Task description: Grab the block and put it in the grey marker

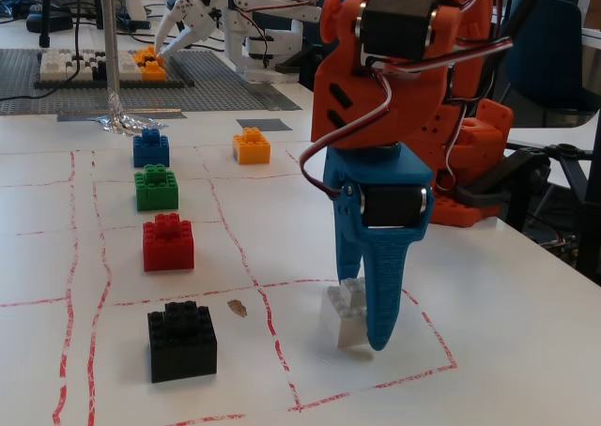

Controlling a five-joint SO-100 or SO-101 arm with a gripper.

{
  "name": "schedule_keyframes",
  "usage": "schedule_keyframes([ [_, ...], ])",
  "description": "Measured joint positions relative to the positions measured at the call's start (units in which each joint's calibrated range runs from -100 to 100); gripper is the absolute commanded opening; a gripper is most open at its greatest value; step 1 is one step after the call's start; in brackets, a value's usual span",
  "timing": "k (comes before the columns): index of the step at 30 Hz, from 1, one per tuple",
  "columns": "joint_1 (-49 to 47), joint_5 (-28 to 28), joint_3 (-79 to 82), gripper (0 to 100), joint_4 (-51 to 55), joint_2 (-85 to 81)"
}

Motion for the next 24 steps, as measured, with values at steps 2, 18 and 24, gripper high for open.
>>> schedule_keyframes([
  [2, 0.0, 0.2, 0.0, 28, -1.13, 0.0],
  [18, -0.1, 0.39, 1.26, 3, -1.45, -0.09],
  [24, -0.1, 0.39, 1.26, 0, -1.21, -0.09],
])
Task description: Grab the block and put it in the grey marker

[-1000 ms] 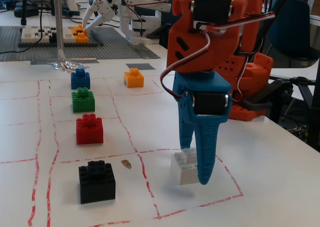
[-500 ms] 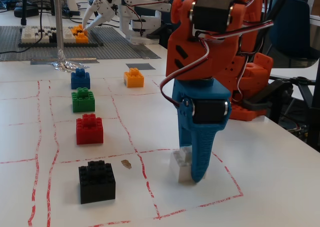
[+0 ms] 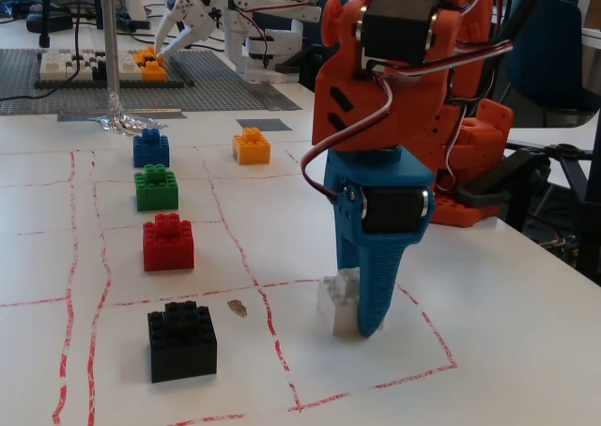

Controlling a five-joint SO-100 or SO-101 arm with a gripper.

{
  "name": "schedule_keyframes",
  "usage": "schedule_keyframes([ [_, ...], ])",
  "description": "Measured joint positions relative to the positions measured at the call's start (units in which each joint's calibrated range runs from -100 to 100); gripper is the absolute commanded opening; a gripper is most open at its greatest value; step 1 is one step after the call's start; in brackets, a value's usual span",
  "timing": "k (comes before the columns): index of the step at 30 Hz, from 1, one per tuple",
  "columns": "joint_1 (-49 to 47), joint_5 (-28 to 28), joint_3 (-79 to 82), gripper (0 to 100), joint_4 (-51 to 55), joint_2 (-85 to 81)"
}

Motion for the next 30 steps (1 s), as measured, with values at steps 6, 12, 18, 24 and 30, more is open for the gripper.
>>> schedule_keyframes([
  [6, 0.0, 0.05, -0.18, 0, 7.23, -0.69],
  [12, 0.0, -2.3, -6.04, 0, 14.87, -6.36],
  [18, 3.19, -4.05, -6.22, 0, 20.9, -9.37],
  [24, 16.75, -4.3, -5.59, 0, 27.09, -16.5],
  [30, 35.99, -2.05, 1.44, 0, 32.15, -23.72],
])
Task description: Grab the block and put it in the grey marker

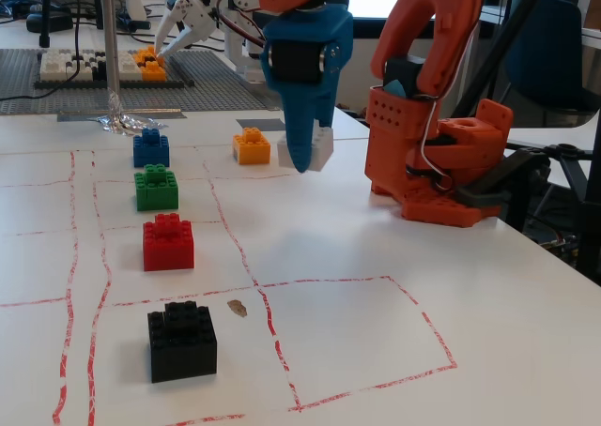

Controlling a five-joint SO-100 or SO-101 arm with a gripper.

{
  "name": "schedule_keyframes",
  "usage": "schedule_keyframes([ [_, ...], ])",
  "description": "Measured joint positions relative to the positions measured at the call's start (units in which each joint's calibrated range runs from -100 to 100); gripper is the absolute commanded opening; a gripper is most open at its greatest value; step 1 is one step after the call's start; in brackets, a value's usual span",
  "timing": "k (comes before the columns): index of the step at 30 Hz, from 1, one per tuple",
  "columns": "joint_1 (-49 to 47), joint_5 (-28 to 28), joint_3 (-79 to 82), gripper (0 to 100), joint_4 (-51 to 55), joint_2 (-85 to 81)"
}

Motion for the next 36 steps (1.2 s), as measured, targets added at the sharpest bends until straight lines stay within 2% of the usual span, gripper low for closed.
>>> schedule_keyframes([
  [12, 47.46, 15.53, 2.34, 0, 2.97, -4.98],
  [17, 63.61, 20.32, -3.25, 0, 2.73, -3.61],
  [24, 78.17, 23.59, -14.07, 0, -6.27, 8.94],
  [36, 96.61, 28.67, -34.63, 0, -11.82, 32.83],
])
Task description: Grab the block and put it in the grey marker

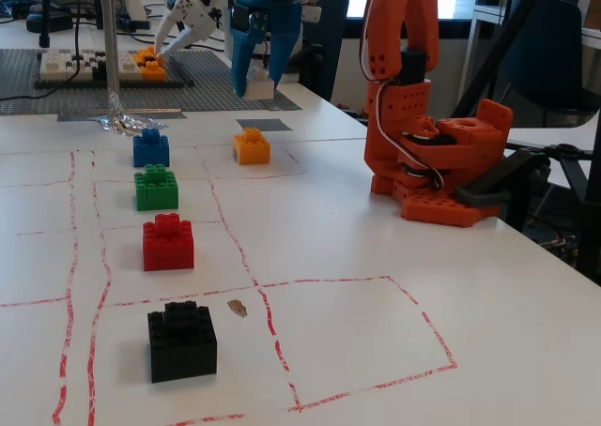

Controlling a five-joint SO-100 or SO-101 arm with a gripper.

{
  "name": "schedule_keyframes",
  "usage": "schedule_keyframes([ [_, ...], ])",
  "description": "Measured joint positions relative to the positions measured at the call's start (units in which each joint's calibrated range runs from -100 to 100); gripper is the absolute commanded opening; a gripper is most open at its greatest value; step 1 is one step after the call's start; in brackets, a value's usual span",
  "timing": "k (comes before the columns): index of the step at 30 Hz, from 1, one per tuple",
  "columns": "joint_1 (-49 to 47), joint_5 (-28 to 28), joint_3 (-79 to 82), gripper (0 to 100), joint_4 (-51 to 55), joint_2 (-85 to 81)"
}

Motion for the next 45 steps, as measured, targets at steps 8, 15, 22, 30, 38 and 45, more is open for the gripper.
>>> schedule_keyframes([
  [8, 6.88, 1.07, -11.81, 0, -0.24, 12.81],
  [15, 8.08, 1.07, -16.86, 0, -1.13, 20.03],
  [22, 9.57, -1.22, -21.55, 0, -1.05, 24.5],
  [30, 9.47, -2.39, -21.82, 12, -2.89, 25.18],
  [38, 9.47, -2.39, -21.82, 27, -2.33, 25.18],
  [45, 11.17, -2.39, -21.82, 31, 1.69, 25.18],
])
